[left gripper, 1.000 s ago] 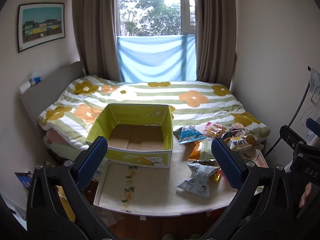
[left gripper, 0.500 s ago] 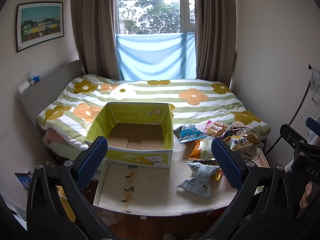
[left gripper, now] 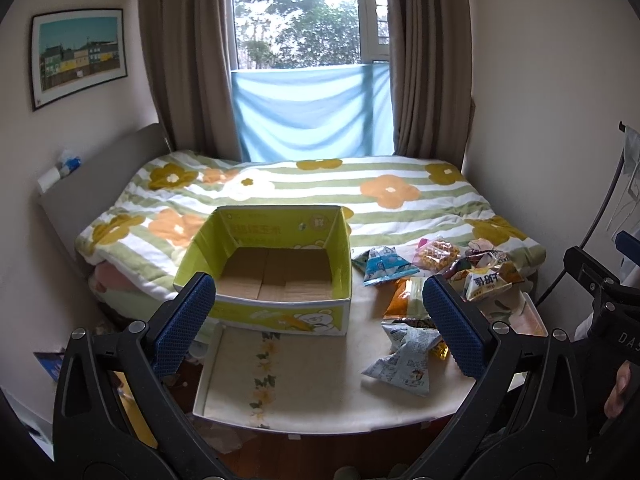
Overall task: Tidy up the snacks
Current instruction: 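Grasp the silver-blue bag with the left tool while the right tool grasps the pink candy bag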
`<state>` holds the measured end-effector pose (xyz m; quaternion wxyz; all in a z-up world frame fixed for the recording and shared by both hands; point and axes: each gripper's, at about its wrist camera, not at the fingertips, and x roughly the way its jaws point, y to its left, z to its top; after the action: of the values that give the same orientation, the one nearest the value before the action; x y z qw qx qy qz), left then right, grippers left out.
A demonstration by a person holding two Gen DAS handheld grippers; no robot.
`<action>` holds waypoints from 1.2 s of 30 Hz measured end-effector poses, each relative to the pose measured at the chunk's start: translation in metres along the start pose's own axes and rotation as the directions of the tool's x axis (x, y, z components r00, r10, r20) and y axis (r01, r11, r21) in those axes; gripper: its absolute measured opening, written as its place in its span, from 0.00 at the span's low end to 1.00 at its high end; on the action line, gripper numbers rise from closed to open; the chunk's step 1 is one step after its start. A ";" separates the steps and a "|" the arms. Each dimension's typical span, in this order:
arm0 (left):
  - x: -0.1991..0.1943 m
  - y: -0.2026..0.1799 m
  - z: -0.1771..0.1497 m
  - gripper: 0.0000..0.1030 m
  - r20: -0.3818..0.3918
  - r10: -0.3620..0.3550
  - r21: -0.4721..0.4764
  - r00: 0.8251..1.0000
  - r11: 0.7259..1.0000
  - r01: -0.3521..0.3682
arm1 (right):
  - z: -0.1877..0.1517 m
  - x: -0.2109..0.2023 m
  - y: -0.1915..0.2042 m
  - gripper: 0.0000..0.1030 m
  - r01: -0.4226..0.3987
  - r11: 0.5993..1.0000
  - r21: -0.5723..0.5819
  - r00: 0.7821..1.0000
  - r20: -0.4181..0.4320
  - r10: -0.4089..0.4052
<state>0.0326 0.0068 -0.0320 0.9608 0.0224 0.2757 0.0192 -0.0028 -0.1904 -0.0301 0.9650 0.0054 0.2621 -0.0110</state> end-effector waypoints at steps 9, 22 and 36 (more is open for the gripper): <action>0.041 -0.001 -0.008 1.00 -0.115 -0.033 0.048 0.993 0.998 0.039 | -0.008 0.023 -0.008 1.00 0.032 0.999 0.037 0.995 -0.093 -0.028; 0.149 -0.057 -0.073 1.00 -0.426 -0.226 0.103 0.876 0.950 0.295 | -0.068 0.100 -0.053 1.00 0.082 0.976 0.204 0.935 -0.354 -0.004; 0.247 -0.119 -0.122 1.00 -0.627 -0.181 0.092 0.758 0.949 0.303 | -0.136 0.231 -0.107 1.00 0.050 0.855 0.517 0.792 -0.542 0.282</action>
<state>0.1801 -0.0962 -0.2723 0.8074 0.0696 0.5722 -0.1255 0.1252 -0.2993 -0.2648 0.7940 0.2779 0.5404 -0.0155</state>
